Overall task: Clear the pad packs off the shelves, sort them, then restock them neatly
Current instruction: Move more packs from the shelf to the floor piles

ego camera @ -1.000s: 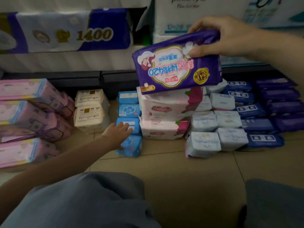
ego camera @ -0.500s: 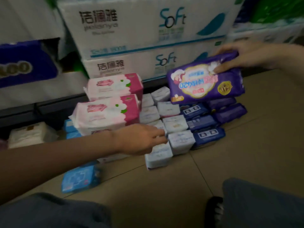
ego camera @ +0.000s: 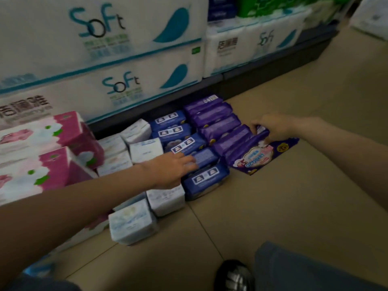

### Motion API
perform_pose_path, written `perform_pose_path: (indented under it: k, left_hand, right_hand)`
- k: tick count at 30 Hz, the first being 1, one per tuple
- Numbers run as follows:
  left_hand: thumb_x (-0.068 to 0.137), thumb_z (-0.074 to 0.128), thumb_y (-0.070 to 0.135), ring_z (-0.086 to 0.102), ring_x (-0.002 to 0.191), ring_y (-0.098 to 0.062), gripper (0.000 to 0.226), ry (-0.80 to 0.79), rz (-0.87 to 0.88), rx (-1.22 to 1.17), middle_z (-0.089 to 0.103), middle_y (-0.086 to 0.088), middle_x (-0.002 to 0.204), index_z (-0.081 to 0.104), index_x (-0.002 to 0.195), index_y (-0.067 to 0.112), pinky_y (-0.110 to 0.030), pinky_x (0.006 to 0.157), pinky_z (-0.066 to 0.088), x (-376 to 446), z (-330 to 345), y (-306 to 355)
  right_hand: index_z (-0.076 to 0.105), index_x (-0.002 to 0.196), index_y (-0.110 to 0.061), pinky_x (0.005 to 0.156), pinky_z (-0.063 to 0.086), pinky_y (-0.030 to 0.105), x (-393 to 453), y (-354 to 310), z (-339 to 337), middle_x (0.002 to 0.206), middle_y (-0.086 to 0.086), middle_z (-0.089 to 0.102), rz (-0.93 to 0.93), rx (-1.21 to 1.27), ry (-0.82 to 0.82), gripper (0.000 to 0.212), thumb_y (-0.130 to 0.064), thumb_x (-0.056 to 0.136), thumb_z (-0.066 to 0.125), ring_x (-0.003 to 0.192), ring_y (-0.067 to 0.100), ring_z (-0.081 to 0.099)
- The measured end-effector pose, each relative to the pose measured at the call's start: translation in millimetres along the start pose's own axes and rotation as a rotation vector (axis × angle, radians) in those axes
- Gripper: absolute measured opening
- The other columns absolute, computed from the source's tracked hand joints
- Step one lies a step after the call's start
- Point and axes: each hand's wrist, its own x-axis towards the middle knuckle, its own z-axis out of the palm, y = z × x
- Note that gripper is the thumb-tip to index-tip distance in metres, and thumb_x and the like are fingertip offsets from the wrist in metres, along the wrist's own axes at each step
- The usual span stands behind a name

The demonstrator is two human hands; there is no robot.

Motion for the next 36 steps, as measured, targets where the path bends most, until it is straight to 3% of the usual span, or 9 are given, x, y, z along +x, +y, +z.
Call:
perform_pose_path:
  k: [2, 5, 8, 11, 18, 22, 25, 30, 36]
  left_hand:
    - [0.087, 0.046, 0.015, 0.040, 0.129, -0.028, 0.058, -0.130, -0.057, 0.011, 0.030, -0.010, 0.151, 0.033, 0.144, 0.017, -0.033, 0.100, 0.035, 15, 12, 7]
    - [0.094, 0.041, 0.021, 0.020, 0.139, -0.024, 0.061, -0.313, -0.109, 0.038, 0.009, -0.003, 0.157, 0.016, 0.149, 0.024, -0.035, 0.108, 0.020, 23, 22, 13]
    - [0.094, 0.039, 0.019, 0.017, 0.141, -0.025, 0.060, -0.385, -0.143, 0.087, 0.008, -0.004, 0.158, 0.014, 0.149, 0.025, -0.036, 0.110, 0.016, 25, 34, 11]
    - [0.094, 0.039, 0.020, 0.018, 0.141, -0.024, 0.059, -0.418, -0.194, 0.105, 0.009, -0.003, 0.158, 0.016, 0.149, 0.024, -0.037, 0.111, 0.015, 27, 37, 9]
    - [0.095, 0.043, 0.029, 0.023, 0.138, -0.025, 0.056, -0.365, -0.293, 0.110, 0.016, -0.004, 0.156, 0.022, 0.146, 0.021, -0.038, 0.110, 0.016, 26, 22, -4]
    - [0.069, 0.069, 0.034, 0.059, 0.108, -0.024, 0.049, -0.030, -0.321, 0.173, 0.059, -0.005, 0.124, 0.063, 0.114, 0.018, -0.037, 0.096, 0.030, 7, 2, -19]
    - [0.062, 0.050, 0.029, 0.066, 0.073, -0.025, 0.035, 0.131, -0.393, 0.148, 0.068, -0.003, 0.092, 0.071, 0.087, 0.017, -0.034, 0.077, 0.048, -18, -22, -38]
    - [0.064, 0.034, 0.030, 0.066, 0.076, -0.026, 0.047, 0.381, -0.581, 0.112, 0.068, -0.007, 0.094, 0.069, 0.090, 0.014, -0.034, 0.079, 0.049, -95, -78, -71]
    - [0.074, 0.041, 0.026, 0.060, 0.095, -0.032, 0.042, 0.695, -0.956, 0.164, 0.061, -0.011, 0.109, 0.065, 0.104, 0.010, -0.040, 0.083, 0.040, -263, -172, -119]
  right_hand:
    - [0.045, 0.096, -0.019, 0.078, 0.038, 0.028, 10, 15, 16, 0.110, -0.002, 0.045, -0.049, 0.063, 0.051, 0.032, -0.009, 0.080, 0.071, 0.100, 0.015, 0.043]
    - [0.044, 0.098, -0.016, 0.083, 0.042, 0.031, 23, 35, 43, 0.115, 0.003, 0.048, -0.064, 0.179, 0.128, 0.032, -0.002, 0.080, 0.067, 0.108, 0.021, 0.047]
    - [0.046, 0.110, -0.016, 0.093, 0.037, 0.033, 39, 44, 87, 0.129, 0.006, 0.047, -0.011, -0.128, 0.142, 0.025, -0.012, 0.088, 0.058, 0.118, 0.028, 0.043]
    - [0.032, 0.137, -0.019, 0.099, 0.038, 0.044, 51, 25, 123, 0.144, 0.011, 0.024, -0.030, -0.285, 0.060, 0.044, -0.015, 0.095, 0.047, 0.129, 0.035, 0.031]
    - [0.038, 0.134, -0.017, 0.097, 0.040, 0.039, 64, 7, 113, 0.133, 0.012, 0.032, -0.144, -0.278, 0.061, 0.041, -0.016, 0.094, 0.050, 0.122, 0.033, 0.038]
    - [0.047, 0.127, -0.017, 0.091, 0.040, 0.032, 71, -19, 87, 0.127, 0.006, 0.037, -0.186, -0.096, 0.070, 0.036, -0.019, 0.092, 0.054, 0.119, 0.027, 0.042]
    - [0.052, 0.123, -0.016, 0.084, 0.041, 0.030, 74, -55, 46, 0.118, 0.006, 0.043, -0.251, 0.061, 0.236, 0.033, -0.019, 0.091, 0.057, 0.115, 0.026, 0.047]
    - [0.064, 0.110, -0.004, 0.088, 0.035, 0.027, 64, -147, -55, 0.108, 0.020, 0.054, -0.479, 0.245, 0.547, 0.029, -0.002, 0.081, 0.066, 0.104, 0.033, 0.054]
    - [0.063, 0.106, -0.013, 0.079, 0.041, 0.023, 2, -307, -204, 0.105, 0.005, 0.052, -0.749, 0.440, 0.965, 0.023, -0.009, 0.084, 0.062, 0.096, 0.016, 0.053]
